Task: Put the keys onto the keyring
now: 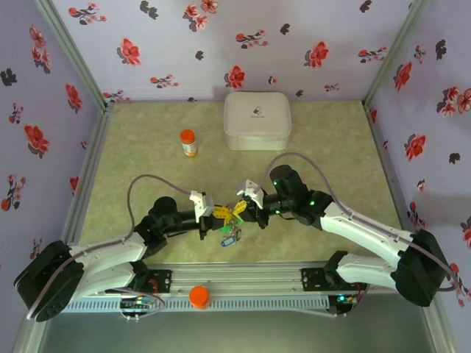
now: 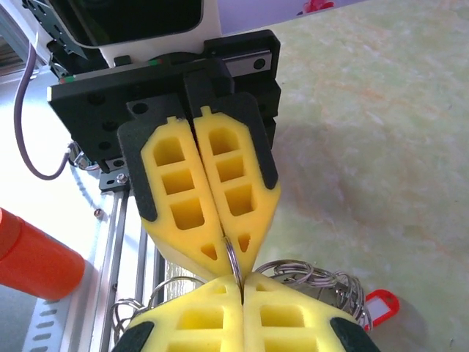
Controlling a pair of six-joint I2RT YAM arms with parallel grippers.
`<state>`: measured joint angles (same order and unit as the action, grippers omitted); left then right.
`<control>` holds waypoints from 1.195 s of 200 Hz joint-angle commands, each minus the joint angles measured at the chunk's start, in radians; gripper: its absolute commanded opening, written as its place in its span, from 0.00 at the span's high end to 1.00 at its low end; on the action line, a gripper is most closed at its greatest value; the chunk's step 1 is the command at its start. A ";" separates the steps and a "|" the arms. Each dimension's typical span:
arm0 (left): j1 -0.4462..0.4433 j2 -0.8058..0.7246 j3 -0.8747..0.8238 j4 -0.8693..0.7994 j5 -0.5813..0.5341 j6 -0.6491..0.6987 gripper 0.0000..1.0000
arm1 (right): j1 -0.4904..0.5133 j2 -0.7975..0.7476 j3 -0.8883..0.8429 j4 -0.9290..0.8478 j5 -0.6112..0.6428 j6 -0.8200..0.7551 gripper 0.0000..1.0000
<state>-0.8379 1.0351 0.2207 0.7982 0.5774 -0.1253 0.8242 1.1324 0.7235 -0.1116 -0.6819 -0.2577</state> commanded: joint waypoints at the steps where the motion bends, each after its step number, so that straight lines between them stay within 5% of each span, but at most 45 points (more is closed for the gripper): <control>1: -0.005 -0.013 0.031 0.054 0.007 -0.013 0.63 | 0.008 0.009 0.066 -0.040 -0.057 -0.049 1.00; 59: -0.016 -0.115 0.184 -0.475 -0.058 0.176 0.73 | 0.071 0.065 0.282 -0.522 0.218 -0.322 1.00; 90: -0.037 -0.096 0.215 -0.479 -0.043 0.180 0.81 | 0.118 0.100 0.345 -0.566 0.295 -0.347 1.00; 123: -0.061 -0.069 0.233 -0.502 -0.042 0.200 0.83 | 0.133 0.102 0.354 -0.513 0.251 -0.324 1.00; 171: -0.066 -0.061 0.238 -0.505 -0.041 0.216 1.00 | 0.129 0.092 0.325 -0.472 0.220 -0.300 1.00; 208: -0.066 -0.072 0.199 -0.435 -0.034 0.193 1.00 | 0.073 0.028 0.260 -0.377 0.158 -0.221 1.00; 239: -0.066 -0.074 0.103 -0.158 -0.050 0.111 1.00 | 0.012 -0.035 0.159 -0.248 0.074 -0.122 0.71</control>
<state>-0.8955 0.9627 0.3927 0.4164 0.5335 0.0513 0.8719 1.1549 0.9409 -0.5186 -0.5049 -0.4713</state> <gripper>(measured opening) 0.043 0.215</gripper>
